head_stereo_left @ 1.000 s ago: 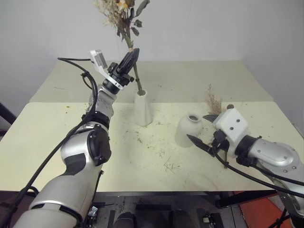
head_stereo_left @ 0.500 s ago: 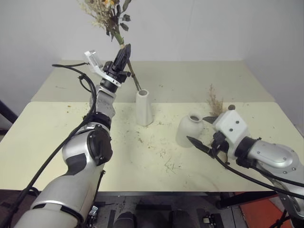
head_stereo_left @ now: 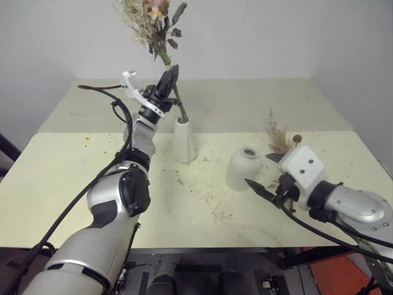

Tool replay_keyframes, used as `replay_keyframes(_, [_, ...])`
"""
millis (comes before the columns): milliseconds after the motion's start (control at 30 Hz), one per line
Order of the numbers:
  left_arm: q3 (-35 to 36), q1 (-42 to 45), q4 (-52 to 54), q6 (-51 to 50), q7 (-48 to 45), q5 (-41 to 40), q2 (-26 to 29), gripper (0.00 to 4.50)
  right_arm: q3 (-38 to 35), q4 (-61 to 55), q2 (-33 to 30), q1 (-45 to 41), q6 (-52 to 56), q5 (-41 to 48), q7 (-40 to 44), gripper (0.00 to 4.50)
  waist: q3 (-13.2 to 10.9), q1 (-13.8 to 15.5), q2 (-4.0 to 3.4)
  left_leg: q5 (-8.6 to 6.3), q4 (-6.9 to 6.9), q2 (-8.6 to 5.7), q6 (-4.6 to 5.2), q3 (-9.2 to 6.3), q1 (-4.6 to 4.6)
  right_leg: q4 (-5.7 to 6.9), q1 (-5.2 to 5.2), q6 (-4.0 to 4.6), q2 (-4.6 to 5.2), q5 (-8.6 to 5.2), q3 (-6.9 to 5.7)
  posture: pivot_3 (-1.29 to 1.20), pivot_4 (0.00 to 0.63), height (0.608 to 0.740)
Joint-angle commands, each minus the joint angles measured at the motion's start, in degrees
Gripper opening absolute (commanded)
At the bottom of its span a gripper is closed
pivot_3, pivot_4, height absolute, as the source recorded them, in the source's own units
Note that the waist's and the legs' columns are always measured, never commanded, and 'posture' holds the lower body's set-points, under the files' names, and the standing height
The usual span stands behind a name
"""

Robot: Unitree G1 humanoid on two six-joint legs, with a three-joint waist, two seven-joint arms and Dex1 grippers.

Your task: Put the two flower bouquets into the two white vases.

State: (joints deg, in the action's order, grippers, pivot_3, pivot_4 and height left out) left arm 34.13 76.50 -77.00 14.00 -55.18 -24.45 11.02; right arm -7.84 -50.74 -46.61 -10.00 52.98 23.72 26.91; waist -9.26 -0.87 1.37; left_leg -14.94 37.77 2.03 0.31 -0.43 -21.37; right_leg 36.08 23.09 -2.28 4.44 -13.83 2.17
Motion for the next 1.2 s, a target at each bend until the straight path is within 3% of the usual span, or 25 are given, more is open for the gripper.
replay_keyframes(33, [-0.57, 0.35, 0.91, 1.51, 0.21, 0.89, 0.72, 0.15, -2.23, -2.38, -0.06, 0.06, 0.07, -0.17, -0.80, 4.50, 0.00, 0.01, 0.00, 0.00, 0.00, 0.00, 0.00, 0.00, 0.00, 0.00, 0.00, 0.00, 0.00, 0.00, 0.00, 0.00, 0.150, 0.740])
replay_keyframes(500, [3.94, 1.50, 1.02, -0.55, 1.57, -3.56, 1.04, 0.15, 0.05, -1.11, 0.10, -0.31, -0.93, -1.39, -0.74, 4.50, 0.00, 0.04, 0.00, 0.00, 0.00, 0.00, 0.00, 0.00, -0.01, 0.00, 0.00, 0.00, 0.00, 0.00, 0.00, 0.00, 0.150, 0.740])
replay_keyframes(1200, [-2.62, -0.45, 1.23, 2.35, -2.37, 3.11, 1.11, 0.15, 0.60, -0.20, -0.14, -0.76, -1.43, -2.08, -0.47, 4.50, 0.00, 0.06, 0.00, 0.00, 0.00, 0.00, 0.00, -0.01, -0.01, 0.00, 0.00, 0.00, 0.00, 0.00, -0.01, 0.00, 0.150, 0.740])
